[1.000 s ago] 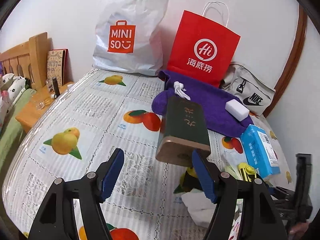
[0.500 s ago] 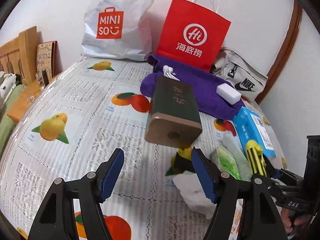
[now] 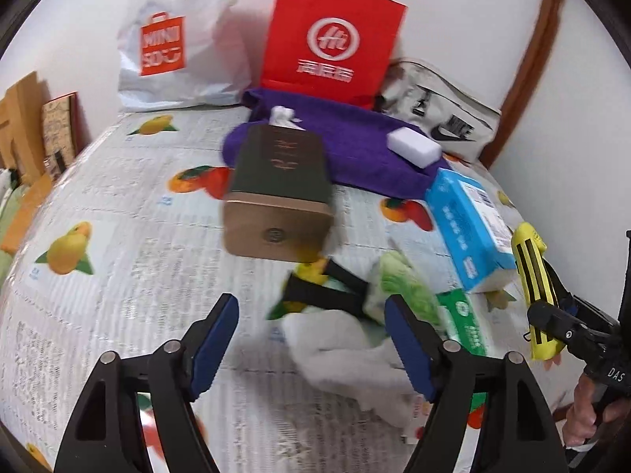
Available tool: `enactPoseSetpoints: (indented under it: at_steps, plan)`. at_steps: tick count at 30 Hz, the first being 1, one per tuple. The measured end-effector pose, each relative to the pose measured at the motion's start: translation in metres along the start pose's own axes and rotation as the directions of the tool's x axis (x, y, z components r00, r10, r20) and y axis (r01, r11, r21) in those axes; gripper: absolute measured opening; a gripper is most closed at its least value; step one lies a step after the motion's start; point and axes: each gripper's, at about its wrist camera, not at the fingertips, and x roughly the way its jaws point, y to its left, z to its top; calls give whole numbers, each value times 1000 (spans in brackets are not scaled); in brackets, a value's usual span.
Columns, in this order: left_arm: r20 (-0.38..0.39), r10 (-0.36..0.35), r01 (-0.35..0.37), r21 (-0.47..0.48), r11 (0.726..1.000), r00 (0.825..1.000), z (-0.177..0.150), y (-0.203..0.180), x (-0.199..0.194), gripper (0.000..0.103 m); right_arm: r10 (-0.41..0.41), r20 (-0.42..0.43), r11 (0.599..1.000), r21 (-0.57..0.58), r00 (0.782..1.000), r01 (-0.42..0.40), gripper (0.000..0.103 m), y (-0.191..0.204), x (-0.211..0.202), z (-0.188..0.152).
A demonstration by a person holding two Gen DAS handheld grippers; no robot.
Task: Organize soft objects
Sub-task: 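Grasp the yellow-black mesh pouch with the right tool while the left tool grasps the white gloves, then lay the white gloves on the purple towel with the left tool while the right tool sets the pouch there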
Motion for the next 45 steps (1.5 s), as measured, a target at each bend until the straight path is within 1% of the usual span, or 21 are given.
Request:
enactPoseSetpoints:
  at_steps: [2, 4, 6, 10, 13, 14, 15, 17, 18, 19, 20, 21, 22, 23, 24, 29, 32, 37, 45]
  plan:
    - [-11, -15, 15, 28, 1000, 1000, 0, -9, 3, 81, -27, -5, 1000, -10, 1000, 27, 67, -6, -3, -6]
    - [-28, -3, 4, 63, 998, 1000, -1, -17, 7, 82, -52, -12, 999, -3, 999, 52, 67, -14, -5, -13]
    - [-49, 22, -18, 74, 997, 999, -5, -21, 11, 82, -58, -21, 998, 29, 998, 58, 67, -24, -6, -21]
    - [-74, 60, -57, 52, 997, 995, -15, -14, 17, 82, -68, -38, 995, 66, 997, 71, 67, -40, -5, -33]
    - [-103, 56, -54, 28, 998, 993, -20, -5, 28, 82, -72, -52, 994, 74, 996, 76, 67, -47, -2, -40]
    - [-96, 56, -56, 6, 998, 994, -23, 0, 31, 82, -72, -54, 994, 74, 996, 76, 67, -47, -1, -41]
    - [-93, 43, -43, -2, 999, 995, -25, 3, 32, 82, -75, -55, 994, 72, 996, 78, 67, -47, 0, -42]
    - [-72, 23, -23, 2, 1000, 997, -27, 4, 31, 69, -90, -59, 994, 57, 994, 94, 67, -46, 2, -46]
    - [-62, 5, -5, 11, 1000, 998, -29, 4, 30, 52, -95, -63, 994, 52, 993, 99, 67, -46, 3, -47]
    - [-67, -19, 21, 16, 1000, 998, -30, 3, 29, 40, -97, -66, 994, 49, 993, 100, 67, -46, 5, -48]
    - [-68, -29, 30, 18, 999, 997, -29, 3, 29, 36, -99, -72, 994, 48, 992, 102, 67, -46, 7, -50]
    - [-68, -33, 35, 23, 999, 997, -30, 3, 27, 26, -99, -76, 993, 50, 992, 103, 67, -46, 8, -51]
    - [-71, -28, 30, 24, 999, 997, -29, 3, 26, 21, -102, -84, 993, 52, 991, 107, 67, -46, 12, -52]
    - [-69, -22, 23, 21, 999, 997, -29, 4, 24, 20, -109, -89, 992, 52, 990, 114, 67, -47, 14, -53]
    - [-60, -21, 21, 14, 1000, 998, -28, 6, 21, 17, -115, -89, 992, 50, 989, 120, 67, -48, 16, -54]
    - [-34, -9, 9, -3, 1000, 999, -25, 15, 5, 15, -126, -76, 991, 33, 989, 129, 64, -43, 11, -53]
    - [-9, -23, 23, -23, 999, 1000, -21, 19, -8, 14, -128, -72, 991, 29, 989, 130, 64, -40, 6, -49]
    - [40, -15, 16, -16, 1000, 999, -13, 19, -30, 14, -133, -60, 991, 14, 989, 134, 64, -32, 0, -43]
    - [95, -15, 19, -32, 999, 995, 2, 22, -50, 13, -144, -37, 989, 12, 989, 145, 61, -31, -15, -30]
